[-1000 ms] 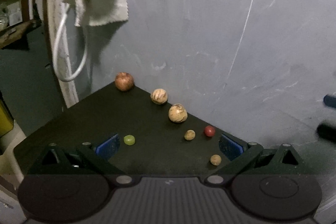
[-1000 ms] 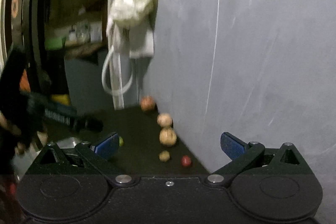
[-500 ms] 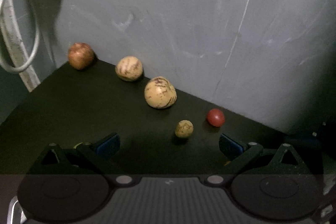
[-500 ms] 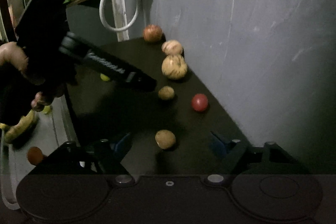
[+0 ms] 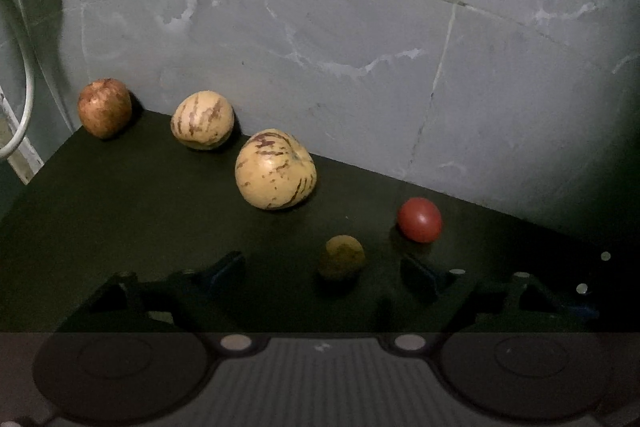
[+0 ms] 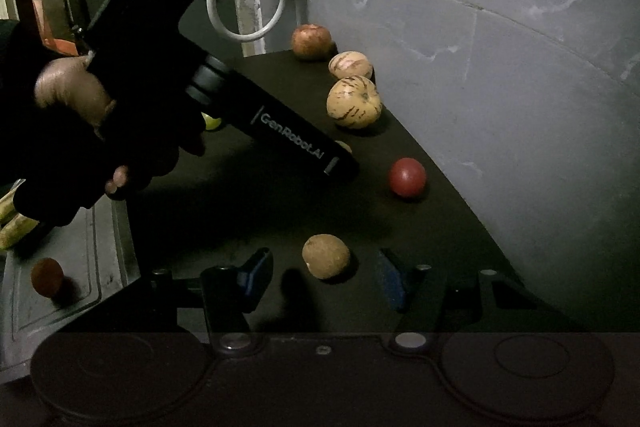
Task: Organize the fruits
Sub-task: 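Move the left tool to the small potato while the right tool approaches the brown potato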
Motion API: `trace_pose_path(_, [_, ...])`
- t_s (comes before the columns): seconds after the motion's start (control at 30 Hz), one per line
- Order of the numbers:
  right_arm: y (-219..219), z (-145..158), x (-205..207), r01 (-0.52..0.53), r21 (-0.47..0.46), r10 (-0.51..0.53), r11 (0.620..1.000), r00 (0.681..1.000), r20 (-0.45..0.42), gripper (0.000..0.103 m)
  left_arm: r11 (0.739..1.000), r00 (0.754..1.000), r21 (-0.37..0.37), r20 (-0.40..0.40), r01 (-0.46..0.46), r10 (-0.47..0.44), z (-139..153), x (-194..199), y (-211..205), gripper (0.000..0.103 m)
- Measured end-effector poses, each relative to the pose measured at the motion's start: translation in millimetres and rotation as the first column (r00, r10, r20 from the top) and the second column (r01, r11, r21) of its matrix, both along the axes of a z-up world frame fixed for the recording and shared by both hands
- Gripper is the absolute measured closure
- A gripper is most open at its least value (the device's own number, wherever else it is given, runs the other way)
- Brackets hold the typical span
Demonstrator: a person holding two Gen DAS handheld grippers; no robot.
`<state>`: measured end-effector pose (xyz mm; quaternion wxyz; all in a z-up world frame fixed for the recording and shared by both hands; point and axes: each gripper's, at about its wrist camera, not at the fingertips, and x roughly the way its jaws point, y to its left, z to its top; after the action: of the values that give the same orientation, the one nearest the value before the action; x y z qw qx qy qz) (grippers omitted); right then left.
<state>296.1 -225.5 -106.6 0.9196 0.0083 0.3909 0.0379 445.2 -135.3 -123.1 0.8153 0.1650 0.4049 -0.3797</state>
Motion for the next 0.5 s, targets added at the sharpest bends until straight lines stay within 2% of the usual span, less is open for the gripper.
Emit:
trace_pose_path(0.17, [-1.3, -1.9, 1.7, -0.005, 0.006, 0.005, 1.000, 1.000, -0.001, 0.048, 1.000, 1.000, 0.003, -0.003, -0.006, 0.006, -1.6, 2.2, -0.3, 0.018])
trace_pose_path(0.3, [0.2, -4.0, 3.4, -0.015, 0.004, 0.015, 1.000, 1.000, -0.001, 0.053, 1.000, 1.000, 0.005, -0.003, -0.012, 0.012, -3.0, 3.7, -0.4, 0.024])
trace_pose_path(0.5, [1.1, -6.5, 5.2, -0.015, -0.005, 0.015, 1.000, 1.000, 0.003, 0.064, 1.000, 1.000, -0.001, -0.005, 0.004, -0.004, -5.5, 4.6, -2.9, 0.045])
